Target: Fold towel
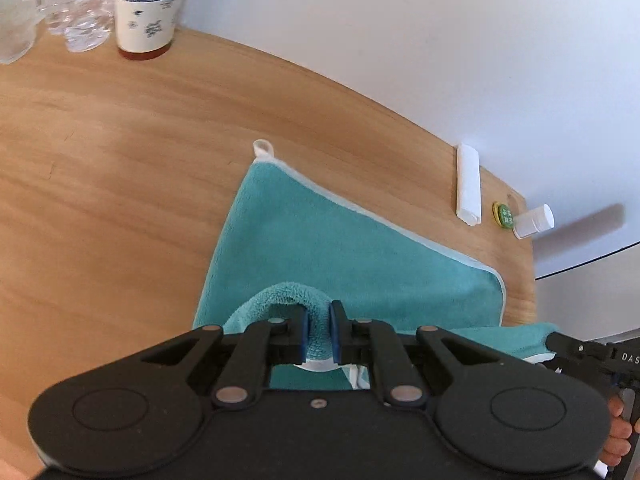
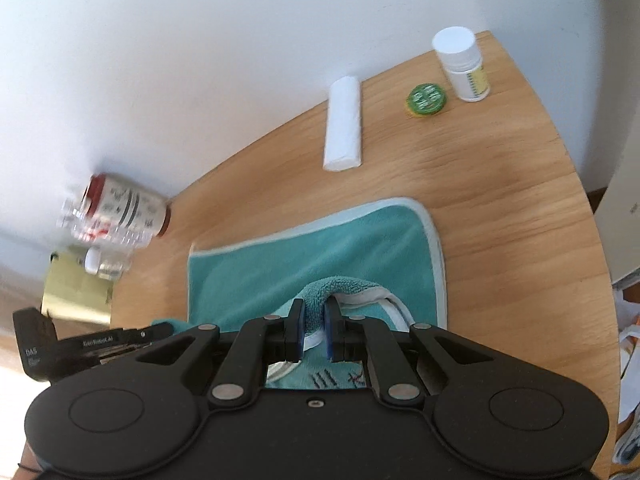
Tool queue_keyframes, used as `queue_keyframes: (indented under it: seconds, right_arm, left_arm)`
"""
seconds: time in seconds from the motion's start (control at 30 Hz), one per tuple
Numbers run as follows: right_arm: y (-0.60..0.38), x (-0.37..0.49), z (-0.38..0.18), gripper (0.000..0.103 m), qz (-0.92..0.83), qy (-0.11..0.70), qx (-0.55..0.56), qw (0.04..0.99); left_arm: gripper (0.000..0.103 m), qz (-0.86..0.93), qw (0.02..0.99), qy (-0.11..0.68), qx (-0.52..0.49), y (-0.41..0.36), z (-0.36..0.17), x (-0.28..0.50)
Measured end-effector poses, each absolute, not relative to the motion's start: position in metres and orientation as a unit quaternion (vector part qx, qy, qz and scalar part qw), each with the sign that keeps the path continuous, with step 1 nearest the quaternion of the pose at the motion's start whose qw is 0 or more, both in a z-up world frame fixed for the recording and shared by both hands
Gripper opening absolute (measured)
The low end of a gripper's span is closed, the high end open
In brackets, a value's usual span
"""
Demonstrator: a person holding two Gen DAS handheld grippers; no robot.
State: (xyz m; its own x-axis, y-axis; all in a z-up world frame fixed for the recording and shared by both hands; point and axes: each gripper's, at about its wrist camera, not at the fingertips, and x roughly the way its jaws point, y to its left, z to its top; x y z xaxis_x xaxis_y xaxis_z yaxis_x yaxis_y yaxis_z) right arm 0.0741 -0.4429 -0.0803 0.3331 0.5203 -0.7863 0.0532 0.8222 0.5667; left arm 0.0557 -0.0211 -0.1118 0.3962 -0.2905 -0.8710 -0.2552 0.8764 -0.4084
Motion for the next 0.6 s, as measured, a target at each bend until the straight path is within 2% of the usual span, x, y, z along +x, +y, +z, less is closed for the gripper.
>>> queue_keyframes:
  seconds: [0.3, 0.6]
  right_arm:
    - [-0.451, 0.096, -0.084, 0.01, 0.107, 0.534, 0.293, 0.786]
    - [-0.445, 0.114, -0.102, 0.01, 0.073, 0.541, 0.282, 0.789]
  left_arm:
    - [0.01, -0.019, 0.798, 0.541, -0.266, 0.0, -0.12, 0.089]
    - [0.01, -0.009, 0.794, 0.548, -0.263, 0.003, -0.139, 0.122]
